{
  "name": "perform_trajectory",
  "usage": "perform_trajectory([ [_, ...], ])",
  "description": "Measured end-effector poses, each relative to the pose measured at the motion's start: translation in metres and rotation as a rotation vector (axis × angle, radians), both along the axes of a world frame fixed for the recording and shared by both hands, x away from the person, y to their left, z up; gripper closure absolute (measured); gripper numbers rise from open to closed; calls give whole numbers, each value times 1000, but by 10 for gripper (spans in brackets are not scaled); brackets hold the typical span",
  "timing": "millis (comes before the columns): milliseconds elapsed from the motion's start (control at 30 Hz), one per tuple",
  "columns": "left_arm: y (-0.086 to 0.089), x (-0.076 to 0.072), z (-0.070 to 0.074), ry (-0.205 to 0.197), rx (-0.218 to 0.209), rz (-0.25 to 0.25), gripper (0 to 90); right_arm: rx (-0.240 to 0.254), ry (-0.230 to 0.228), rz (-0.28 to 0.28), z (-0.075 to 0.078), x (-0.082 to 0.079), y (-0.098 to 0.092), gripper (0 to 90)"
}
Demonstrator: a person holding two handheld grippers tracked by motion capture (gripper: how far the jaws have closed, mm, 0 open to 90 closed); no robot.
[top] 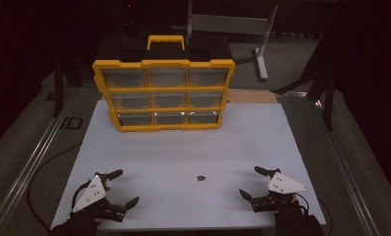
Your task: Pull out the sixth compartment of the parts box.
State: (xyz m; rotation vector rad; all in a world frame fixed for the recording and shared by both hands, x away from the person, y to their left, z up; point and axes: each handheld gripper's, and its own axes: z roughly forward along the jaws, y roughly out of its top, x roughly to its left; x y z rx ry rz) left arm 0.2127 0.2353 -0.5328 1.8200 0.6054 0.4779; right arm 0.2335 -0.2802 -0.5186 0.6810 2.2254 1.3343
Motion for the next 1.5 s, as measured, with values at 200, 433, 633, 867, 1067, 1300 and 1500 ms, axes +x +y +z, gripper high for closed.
perform_trajectory([
  [200, 0, 0, 0, -2, -1, -3, 0, 4, -8, 19, 10, -2, 3, 89],
  [433, 0, 0, 0, 4, 1, -4, 0, 2, -37, 29, 28, 0, 6, 89],
  [633, 0, 0, 0, 8, -1, -3, 0, -2, -69, 36, 41, 4, 7, 90],
  [867, 0, 1, -1, 12, -5, -6, 0, -14, -91, 61, 55, 12, 12, 89],
  [1067, 0, 1, -1, 17, -4, -10, 0, -36, -113, 83, 65, 19, 18, 89],
  [1300, -1, 1, -1, 18, -4, -14, 0, -47, -146, 98, 75, 27, 24, 89],
  [1500, -1, 1, -1, 17, -3, -15, 0, -49, -182, 119, 81, 31, 30, 90],
])
